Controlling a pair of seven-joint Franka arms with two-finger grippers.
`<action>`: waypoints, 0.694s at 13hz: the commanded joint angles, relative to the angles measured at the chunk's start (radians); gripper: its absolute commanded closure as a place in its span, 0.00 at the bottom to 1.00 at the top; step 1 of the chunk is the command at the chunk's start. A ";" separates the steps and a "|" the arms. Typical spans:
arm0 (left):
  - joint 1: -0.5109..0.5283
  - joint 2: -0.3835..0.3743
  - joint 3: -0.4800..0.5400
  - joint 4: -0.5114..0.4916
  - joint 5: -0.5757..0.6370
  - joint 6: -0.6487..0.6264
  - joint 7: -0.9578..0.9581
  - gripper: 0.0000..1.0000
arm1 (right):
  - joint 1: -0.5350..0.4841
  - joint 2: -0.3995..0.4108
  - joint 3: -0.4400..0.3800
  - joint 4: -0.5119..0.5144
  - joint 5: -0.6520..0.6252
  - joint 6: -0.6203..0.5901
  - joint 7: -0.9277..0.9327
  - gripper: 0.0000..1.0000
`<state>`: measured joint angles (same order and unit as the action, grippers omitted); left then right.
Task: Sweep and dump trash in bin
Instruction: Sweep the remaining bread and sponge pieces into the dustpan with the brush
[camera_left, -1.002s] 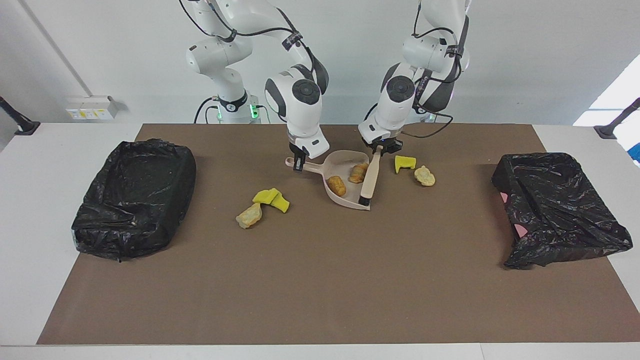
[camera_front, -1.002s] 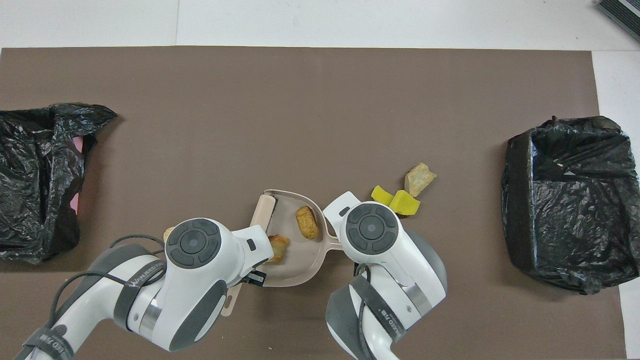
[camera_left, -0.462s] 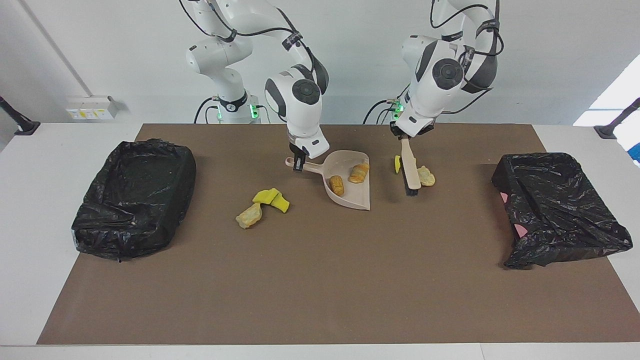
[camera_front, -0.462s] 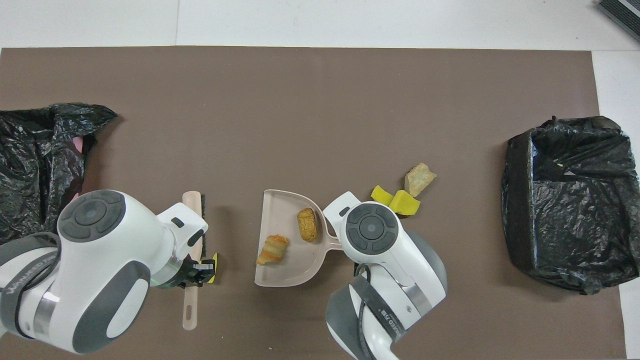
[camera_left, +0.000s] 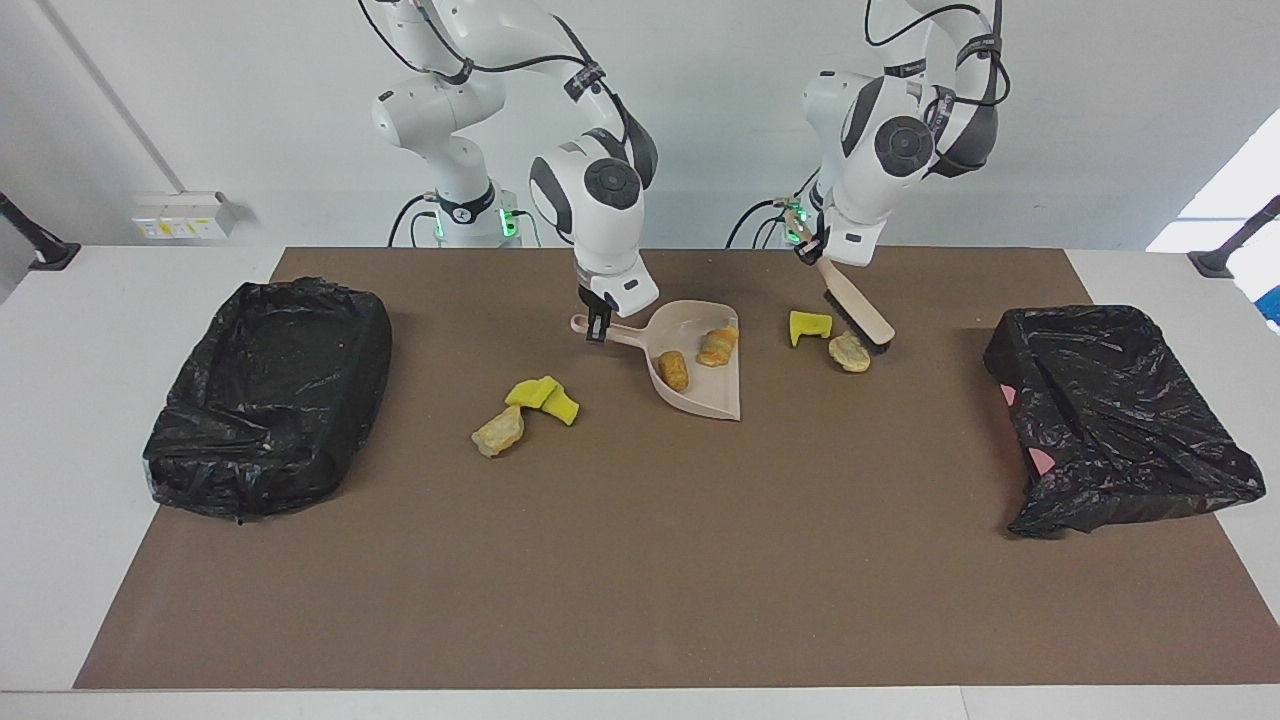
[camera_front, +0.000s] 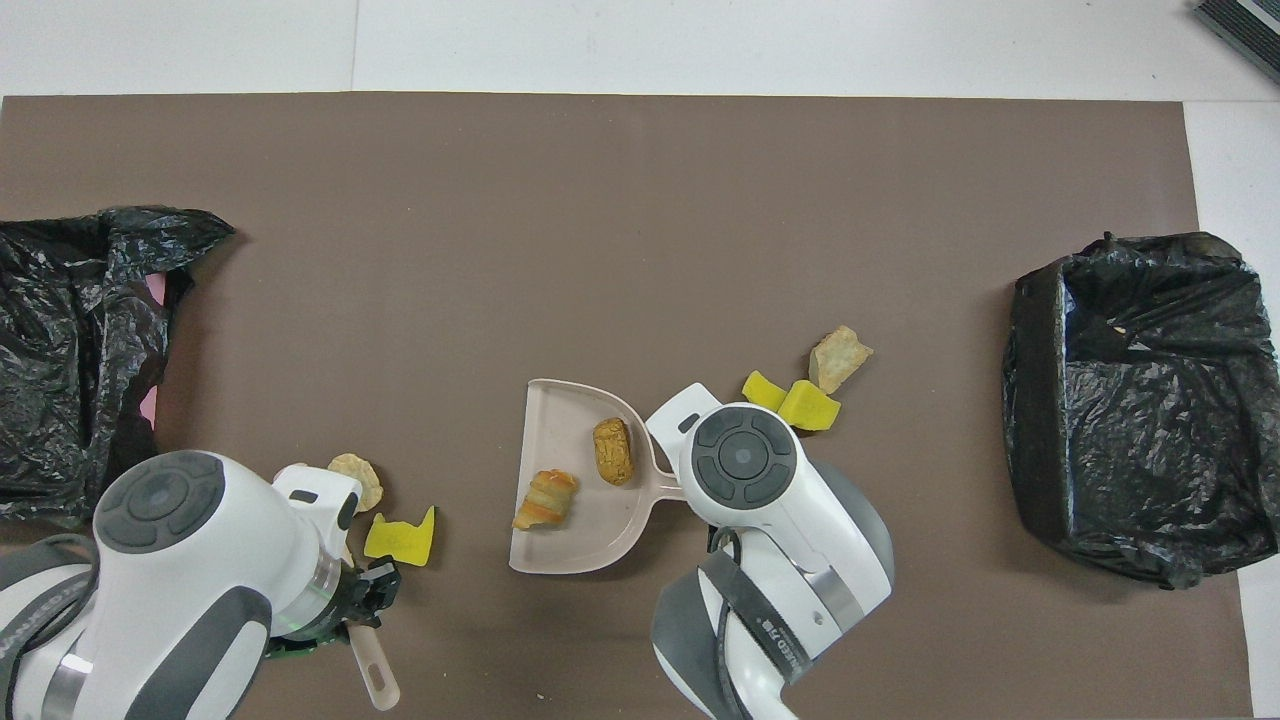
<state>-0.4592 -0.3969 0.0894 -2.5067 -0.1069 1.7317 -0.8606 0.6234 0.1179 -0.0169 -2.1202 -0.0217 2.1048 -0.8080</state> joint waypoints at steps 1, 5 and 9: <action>0.024 -0.103 -0.011 -0.156 -0.010 0.092 -0.025 1.00 | 0.001 -0.001 0.003 -0.012 -0.015 0.006 0.009 1.00; -0.087 -0.044 -0.016 -0.222 -0.010 0.302 -0.011 1.00 | -0.001 -0.001 0.003 -0.012 -0.015 0.004 0.009 1.00; -0.233 0.120 -0.016 -0.170 -0.051 0.503 0.001 1.00 | 0.001 -0.003 0.003 -0.012 -0.015 0.004 0.010 1.00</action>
<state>-0.6436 -0.3738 0.0658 -2.7175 -0.1230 2.1636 -0.8679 0.6234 0.1179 -0.0169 -2.1202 -0.0217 2.1048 -0.8080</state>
